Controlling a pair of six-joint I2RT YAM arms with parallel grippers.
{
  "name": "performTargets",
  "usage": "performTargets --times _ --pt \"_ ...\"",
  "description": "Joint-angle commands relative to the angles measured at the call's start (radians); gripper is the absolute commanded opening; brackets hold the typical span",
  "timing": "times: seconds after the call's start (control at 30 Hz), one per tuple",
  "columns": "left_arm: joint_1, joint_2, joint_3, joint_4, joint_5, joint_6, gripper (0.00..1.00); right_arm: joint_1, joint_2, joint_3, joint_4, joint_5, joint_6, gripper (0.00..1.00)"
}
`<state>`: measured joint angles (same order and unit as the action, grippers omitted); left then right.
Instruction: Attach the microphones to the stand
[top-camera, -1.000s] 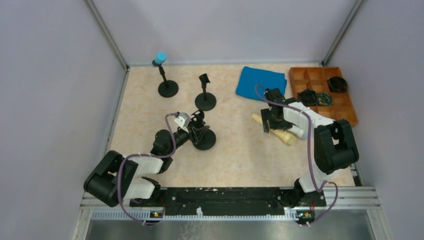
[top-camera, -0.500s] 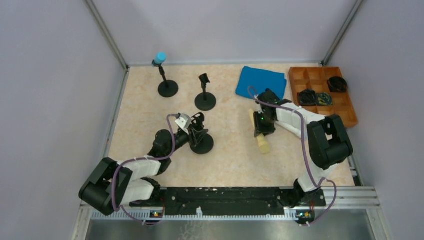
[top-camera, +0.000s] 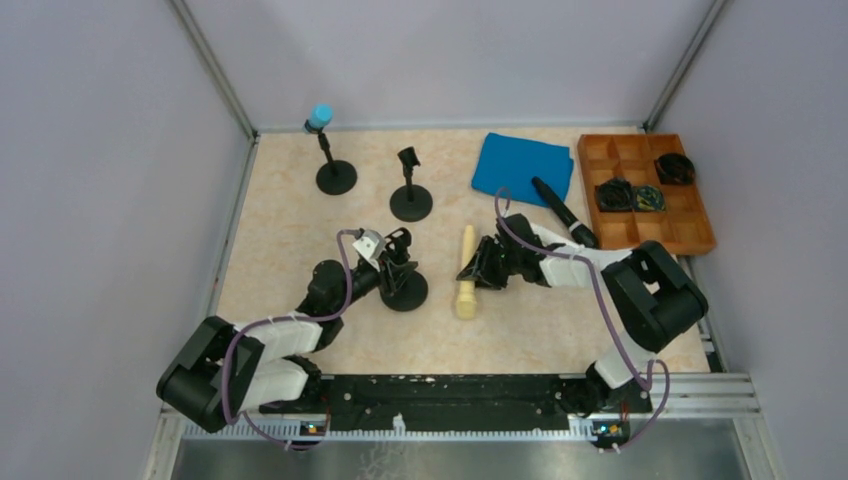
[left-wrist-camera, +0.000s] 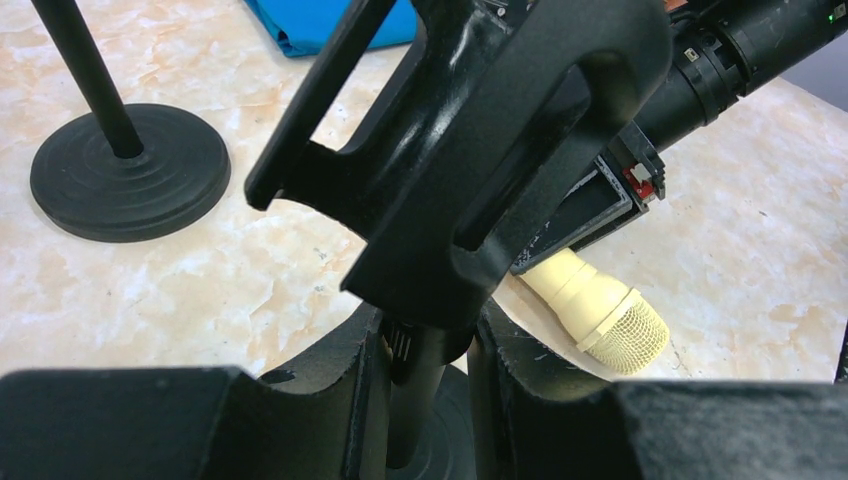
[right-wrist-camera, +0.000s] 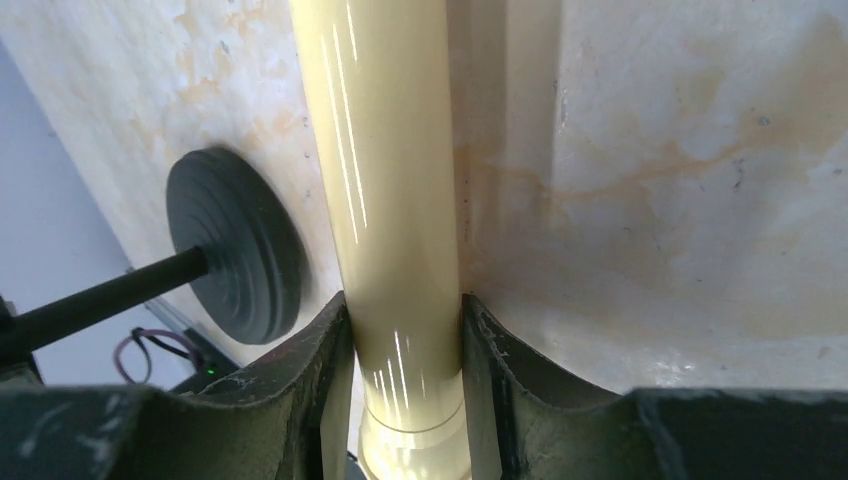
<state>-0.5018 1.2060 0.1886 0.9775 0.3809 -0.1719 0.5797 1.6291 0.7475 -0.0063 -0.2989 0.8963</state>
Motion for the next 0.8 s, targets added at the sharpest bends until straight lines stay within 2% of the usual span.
performTargets --times 0.0,0.23,0.3,0.37,0.47,0.57,0.67,0.77 --pt "-0.011 -0.039 0.013 0.094 -0.002 0.017 0.00 0.005 -0.031 -0.040 0.214 -0.035 0.154 0.34" --pt "-0.011 -0.068 0.000 0.048 -0.022 0.038 0.00 0.006 -0.081 -0.020 0.094 -0.010 0.064 0.53" --pt "-0.011 -0.082 -0.008 0.045 -0.022 0.036 0.00 0.006 -0.116 0.012 0.017 0.037 0.011 0.67" --pt "-0.012 -0.095 -0.016 0.039 -0.027 0.033 0.00 0.004 -0.159 0.039 -0.079 0.078 -0.041 0.73" --pt "-0.013 -0.112 -0.025 0.026 -0.037 0.032 0.00 -0.002 -0.212 0.076 -0.151 0.120 -0.113 0.74" --pt "-0.014 -0.130 -0.033 0.019 -0.044 0.030 0.00 -0.009 -0.261 0.116 -0.173 0.166 -0.279 0.74" --pt "-0.013 -0.140 -0.035 0.009 -0.050 0.020 0.00 -0.010 -0.309 0.119 -0.065 0.153 -0.533 0.74" --pt "-0.014 -0.152 -0.041 0.007 -0.055 0.008 0.00 -0.010 -0.356 0.021 0.219 -0.004 -0.796 0.75"
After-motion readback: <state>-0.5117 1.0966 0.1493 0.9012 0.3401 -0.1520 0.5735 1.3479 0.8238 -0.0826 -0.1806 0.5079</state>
